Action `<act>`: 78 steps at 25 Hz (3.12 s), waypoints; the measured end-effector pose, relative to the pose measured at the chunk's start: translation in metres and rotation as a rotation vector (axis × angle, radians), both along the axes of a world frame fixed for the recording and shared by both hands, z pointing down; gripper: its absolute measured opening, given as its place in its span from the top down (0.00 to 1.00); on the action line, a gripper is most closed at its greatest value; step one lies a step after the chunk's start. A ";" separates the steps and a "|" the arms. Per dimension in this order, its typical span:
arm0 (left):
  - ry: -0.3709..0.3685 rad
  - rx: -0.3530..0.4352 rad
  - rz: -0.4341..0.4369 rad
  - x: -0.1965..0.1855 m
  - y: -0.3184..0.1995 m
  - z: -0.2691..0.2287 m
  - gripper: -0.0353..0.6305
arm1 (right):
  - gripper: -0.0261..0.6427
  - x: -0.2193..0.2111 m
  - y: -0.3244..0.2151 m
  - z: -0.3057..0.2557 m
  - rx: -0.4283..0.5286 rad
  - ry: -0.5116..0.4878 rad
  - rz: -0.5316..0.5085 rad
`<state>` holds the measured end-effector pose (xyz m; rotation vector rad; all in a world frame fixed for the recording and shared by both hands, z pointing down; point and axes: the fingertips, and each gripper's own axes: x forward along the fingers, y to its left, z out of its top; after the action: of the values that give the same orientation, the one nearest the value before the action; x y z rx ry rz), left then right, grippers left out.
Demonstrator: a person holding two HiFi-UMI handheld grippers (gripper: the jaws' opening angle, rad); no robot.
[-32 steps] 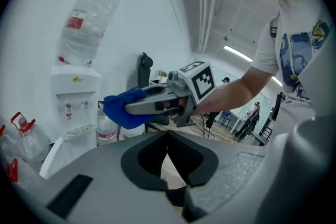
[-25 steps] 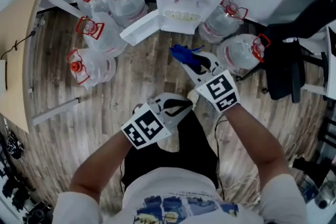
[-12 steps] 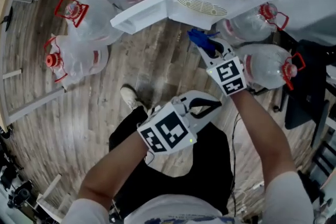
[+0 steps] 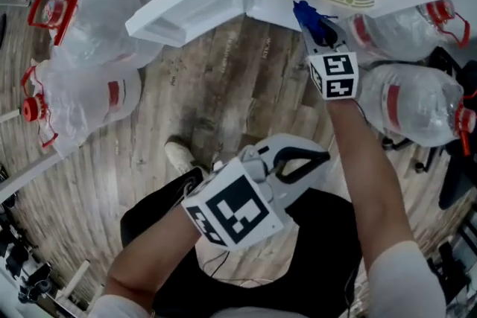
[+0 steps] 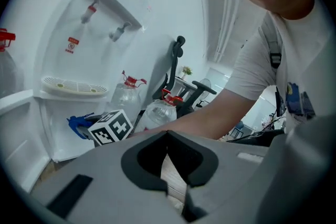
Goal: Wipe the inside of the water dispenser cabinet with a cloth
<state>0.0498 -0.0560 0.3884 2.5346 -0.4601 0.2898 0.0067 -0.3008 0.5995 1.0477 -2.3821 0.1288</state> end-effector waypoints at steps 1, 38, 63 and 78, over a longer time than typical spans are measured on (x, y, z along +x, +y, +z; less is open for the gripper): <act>-0.002 0.003 0.009 -0.001 0.001 0.010 0.95 | 0.83 0.001 -0.011 0.013 0.007 -0.016 0.032; -0.002 0.033 0.188 -0.007 -0.067 0.156 0.95 | 0.85 0.056 -0.211 0.151 0.209 -0.566 0.753; 0.025 0.060 0.228 -0.005 -0.062 0.152 0.95 | 0.84 0.015 -0.210 0.067 0.313 -0.664 0.576; 0.043 0.021 0.217 0.002 -0.062 0.153 0.95 | 0.84 0.013 -0.201 0.184 0.033 -0.450 0.560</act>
<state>0.0516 -0.1182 0.5416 2.6085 -0.1713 0.3111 0.0193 -0.5023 0.7836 1.8395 -2.3927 0.5790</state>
